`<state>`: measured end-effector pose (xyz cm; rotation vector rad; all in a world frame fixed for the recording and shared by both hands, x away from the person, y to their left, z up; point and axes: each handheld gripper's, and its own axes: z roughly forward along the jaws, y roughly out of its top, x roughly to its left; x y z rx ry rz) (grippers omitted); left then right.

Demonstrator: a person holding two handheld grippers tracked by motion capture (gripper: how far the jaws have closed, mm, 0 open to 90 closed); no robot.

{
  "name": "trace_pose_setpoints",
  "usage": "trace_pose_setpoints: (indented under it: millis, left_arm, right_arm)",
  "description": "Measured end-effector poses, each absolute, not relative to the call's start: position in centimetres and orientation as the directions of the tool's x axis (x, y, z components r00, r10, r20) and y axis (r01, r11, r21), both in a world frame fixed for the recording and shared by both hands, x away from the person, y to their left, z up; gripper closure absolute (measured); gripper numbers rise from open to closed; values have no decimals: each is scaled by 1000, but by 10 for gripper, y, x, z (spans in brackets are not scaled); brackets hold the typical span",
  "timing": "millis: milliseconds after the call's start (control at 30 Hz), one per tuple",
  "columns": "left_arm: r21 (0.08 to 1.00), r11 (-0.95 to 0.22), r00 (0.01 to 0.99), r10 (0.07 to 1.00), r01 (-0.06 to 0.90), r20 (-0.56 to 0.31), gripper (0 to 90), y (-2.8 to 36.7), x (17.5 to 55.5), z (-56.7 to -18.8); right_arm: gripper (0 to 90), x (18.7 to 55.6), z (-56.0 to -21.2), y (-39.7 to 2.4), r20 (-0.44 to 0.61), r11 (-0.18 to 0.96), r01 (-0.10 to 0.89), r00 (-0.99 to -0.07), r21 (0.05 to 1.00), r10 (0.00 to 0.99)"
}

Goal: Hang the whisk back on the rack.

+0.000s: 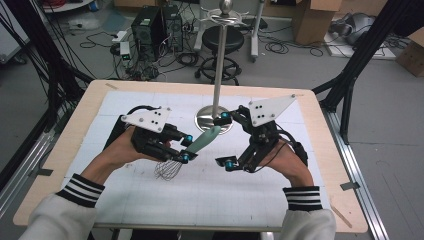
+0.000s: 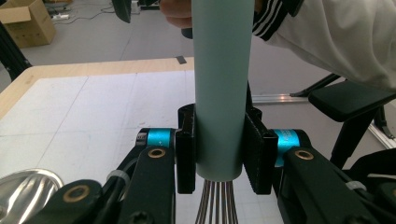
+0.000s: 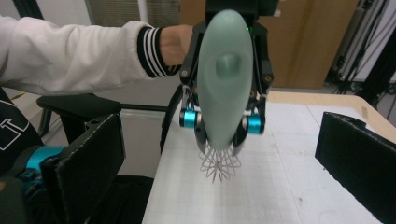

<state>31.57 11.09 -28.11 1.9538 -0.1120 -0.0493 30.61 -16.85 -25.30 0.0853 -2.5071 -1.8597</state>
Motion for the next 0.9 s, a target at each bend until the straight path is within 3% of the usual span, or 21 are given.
trace_pose_setpoints:
  millis: [167, 300, 433, 733, 900]
  left_arm:
    - [928, -367, 994, -110, -57, 18, 693, 109, 315, -281]
    - [931, -359, 994, -111, -60, 21, 693, 110, 314, -280]
    - [934, -352, 993, -113, -59, 20, 693, 112, 314, -279]
    - [938, -342, 993, -119, -64, 24, 692, 113, 313, -278]
    - [940, -336, 992, -121, -64, 25, 692, 113, 312, -277]
  right_arm:
    - [57, 307, -250, -160, -22, 263, -44, -996, 964, -85]
    - [159, 308, -250, -156, -19, 264, -45, -995, 964, -97]
    - [170, 308, -251, -153, -19, 261, -44, -995, 964, -100]
    - [356, 306, -250, -149, -23, 246, -51, -993, 968, -116]
    - [416, 305, -250, -150, -33, 231, -58, -993, 971, -109]
